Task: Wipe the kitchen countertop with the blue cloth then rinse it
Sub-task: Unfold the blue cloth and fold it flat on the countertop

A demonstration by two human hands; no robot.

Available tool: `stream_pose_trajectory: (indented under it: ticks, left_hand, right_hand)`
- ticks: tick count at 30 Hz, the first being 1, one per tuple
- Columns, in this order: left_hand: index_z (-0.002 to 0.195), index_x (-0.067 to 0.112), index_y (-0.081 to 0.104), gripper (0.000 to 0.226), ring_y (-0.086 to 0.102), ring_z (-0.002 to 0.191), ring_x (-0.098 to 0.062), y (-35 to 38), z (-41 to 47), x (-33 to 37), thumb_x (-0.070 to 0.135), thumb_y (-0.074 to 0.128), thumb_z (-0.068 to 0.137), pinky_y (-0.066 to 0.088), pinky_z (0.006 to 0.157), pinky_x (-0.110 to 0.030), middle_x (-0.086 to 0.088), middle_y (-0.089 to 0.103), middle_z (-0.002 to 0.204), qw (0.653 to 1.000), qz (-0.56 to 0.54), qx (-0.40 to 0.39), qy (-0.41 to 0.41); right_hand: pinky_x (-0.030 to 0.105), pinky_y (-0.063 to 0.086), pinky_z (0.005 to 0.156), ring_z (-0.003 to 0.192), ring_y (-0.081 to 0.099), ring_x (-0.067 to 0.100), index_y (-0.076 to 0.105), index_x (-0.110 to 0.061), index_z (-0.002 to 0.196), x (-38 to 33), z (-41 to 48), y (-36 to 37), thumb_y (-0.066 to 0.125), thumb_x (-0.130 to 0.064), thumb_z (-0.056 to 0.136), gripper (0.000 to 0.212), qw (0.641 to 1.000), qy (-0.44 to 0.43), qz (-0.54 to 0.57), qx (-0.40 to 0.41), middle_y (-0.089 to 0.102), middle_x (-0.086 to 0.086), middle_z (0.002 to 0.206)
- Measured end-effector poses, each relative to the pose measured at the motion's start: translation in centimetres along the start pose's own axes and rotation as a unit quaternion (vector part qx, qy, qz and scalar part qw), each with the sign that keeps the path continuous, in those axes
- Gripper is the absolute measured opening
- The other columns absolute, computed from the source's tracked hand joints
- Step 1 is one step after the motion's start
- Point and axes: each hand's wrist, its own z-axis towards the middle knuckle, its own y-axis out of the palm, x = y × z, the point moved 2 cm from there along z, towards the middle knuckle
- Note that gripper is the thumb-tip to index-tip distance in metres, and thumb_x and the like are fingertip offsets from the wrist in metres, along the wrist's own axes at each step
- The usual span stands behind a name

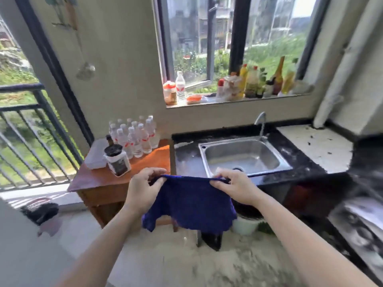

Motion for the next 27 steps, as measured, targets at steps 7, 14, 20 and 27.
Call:
stream_pose_trajectory:
  ticks: [7, 14, 20, 27]
  left_hand:
    - [0.097, 0.026, 0.077, 0.025, 0.067, 0.091, -0.007, 19.8, 0.7, 12.7, 0.004, 0.073, 0.085, 0.048, 0.082, -0.020, 0.012, 0.070, 0.093, 0.978, -0.005, -0.156, 0.136]
    - [0.099, 0.021, 0.078, 0.022, 0.056, 0.081, 0.004, 41.3, -3.9, 28.2, 0.005, 0.073, 0.086, 0.036, 0.077, -0.002, 0.007, 0.066, 0.087, 0.937, -0.024, -0.241, 0.252]
    - [0.101, 0.028, 0.076, 0.023, 0.057, 0.078, 0.004, 55.4, -7.6, 39.0, 0.010, 0.069, 0.089, 0.038, 0.075, -0.007, 0.020, 0.059, 0.085, 0.904, -0.066, -0.313, 0.284]
    - [0.100, 0.027, 0.077, 0.016, 0.062, 0.088, -0.006, 69.0, -7.5, 44.5, 0.016, 0.070, 0.089, 0.047, 0.084, -0.025, 0.012, 0.067, 0.094, 0.844, -0.057, -0.393, 0.361]
  right_hand:
    - [0.024, 0.050, 0.083, 0.087, 0.065, 0.005, 0.077, -0.030, 0.095, 11.8, -14.0, -16.0, 0.073, -0.030, 0.090, 0.006, 0.976, 0.113, -0.014, 0.186, 0.069, -0.008, 0.090]
    - [0.030, 0.050, 0.084, 0.088, 0.064, 0.005, 0.066, -0.054, 0.083, 23.7, -30.7, -29.7, 0.066, -0.039, 0.092, 0.017, 0.921, 0.231, -0.034, 0.310, 0.070, -0.011, 0.093]
    - [0.023, 0.048, 0.079, 0.087, 0.060, 0.002, 0.073, -0.037, 0.096, 31.1, -41.7, -37.7, 0.066, -0.046, 0.091, 0.012, 0.873, 0.320, -0.037, 0.366, 0.064, -0.013, 0.092]
    - [0.023, 0.046, 0.076, 0.079, 0.058, 0.006, 0.073, -0.039, 0.092, 39.2, -47.5, -41.2, 0.071, -0.037, 0.089, 0.004, 0.812, 0.422, -0.032, 0.401, 0.059, -0.008, 0.087]
